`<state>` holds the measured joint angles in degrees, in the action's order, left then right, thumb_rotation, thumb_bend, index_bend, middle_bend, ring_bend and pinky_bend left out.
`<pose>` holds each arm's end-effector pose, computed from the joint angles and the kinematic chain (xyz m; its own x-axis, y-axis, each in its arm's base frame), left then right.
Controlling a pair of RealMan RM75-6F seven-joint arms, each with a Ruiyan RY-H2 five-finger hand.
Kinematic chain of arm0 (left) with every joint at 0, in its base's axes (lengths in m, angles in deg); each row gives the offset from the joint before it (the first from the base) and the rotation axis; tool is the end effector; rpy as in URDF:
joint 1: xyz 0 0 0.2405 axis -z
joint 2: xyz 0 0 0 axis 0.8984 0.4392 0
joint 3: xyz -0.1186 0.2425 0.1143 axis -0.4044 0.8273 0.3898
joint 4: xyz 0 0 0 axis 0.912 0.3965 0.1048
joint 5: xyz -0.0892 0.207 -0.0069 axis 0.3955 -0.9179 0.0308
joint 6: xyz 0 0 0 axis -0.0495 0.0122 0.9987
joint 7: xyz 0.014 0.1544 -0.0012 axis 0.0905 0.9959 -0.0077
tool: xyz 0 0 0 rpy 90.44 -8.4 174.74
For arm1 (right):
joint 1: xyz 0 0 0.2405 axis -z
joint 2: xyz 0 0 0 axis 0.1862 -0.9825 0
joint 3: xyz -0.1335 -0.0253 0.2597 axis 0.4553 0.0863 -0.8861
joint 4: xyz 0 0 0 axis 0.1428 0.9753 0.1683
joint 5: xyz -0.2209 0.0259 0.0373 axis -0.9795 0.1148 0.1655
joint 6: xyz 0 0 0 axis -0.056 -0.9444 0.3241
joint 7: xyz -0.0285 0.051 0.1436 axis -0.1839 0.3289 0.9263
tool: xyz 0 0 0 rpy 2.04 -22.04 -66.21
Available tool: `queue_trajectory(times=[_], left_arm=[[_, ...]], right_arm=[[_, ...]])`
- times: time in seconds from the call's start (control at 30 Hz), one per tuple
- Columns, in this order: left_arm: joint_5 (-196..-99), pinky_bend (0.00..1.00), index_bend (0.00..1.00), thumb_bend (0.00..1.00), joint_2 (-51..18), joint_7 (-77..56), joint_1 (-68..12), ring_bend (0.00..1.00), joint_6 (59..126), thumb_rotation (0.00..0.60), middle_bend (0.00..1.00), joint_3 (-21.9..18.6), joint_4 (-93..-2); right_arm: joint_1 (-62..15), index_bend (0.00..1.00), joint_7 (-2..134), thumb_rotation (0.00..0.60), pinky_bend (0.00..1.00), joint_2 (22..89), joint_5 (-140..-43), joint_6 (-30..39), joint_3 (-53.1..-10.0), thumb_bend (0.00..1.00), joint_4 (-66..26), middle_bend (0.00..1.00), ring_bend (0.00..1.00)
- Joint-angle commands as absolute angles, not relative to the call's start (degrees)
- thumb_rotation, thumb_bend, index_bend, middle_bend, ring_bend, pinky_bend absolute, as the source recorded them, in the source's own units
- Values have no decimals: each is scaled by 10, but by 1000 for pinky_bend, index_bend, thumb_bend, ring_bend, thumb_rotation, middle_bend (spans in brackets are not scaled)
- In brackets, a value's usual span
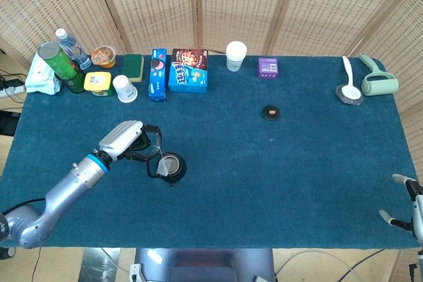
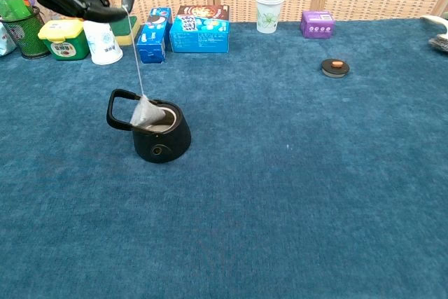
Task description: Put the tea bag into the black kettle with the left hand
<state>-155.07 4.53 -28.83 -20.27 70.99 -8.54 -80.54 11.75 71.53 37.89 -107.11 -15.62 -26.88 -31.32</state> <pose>-0.1284 0.3742 0.0842 0.0389 0.5203 0.8531 0.9404 -0.3078 0.1449 -0.4078 -0.1661 0.1796 0.3512 0.0123 0.9362 -0.9126 0.2282 0.3393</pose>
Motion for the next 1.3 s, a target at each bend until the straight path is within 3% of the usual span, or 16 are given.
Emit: queue_trajectory(times=[0.03, 0.8, 1.3], left_arm=[[-1552, 1000, 693, 535, 45, -285, -201, 1000, 710, 600, 1000, -82, -805], [-1543, 1000, 694, 534, 36, -273, -193, 1000, 674, 600, 1000, -45, -781], [-1567, 1000, 693, 534, 13, -189, -169, 1000, 703, 600, 1000, -45, -810]], right_arm=[[118, 247, 716, 600, 355, 379, -1071, -155, -269, 154, -312, 290, 339], [118, 246, 713, 600, 356, 380, -1071, -153, -268, 154, -315, 291, 339], [129, 246, 732, 600, 356, 381, -1074, -165, -266, 154, -305, 291, 339]])
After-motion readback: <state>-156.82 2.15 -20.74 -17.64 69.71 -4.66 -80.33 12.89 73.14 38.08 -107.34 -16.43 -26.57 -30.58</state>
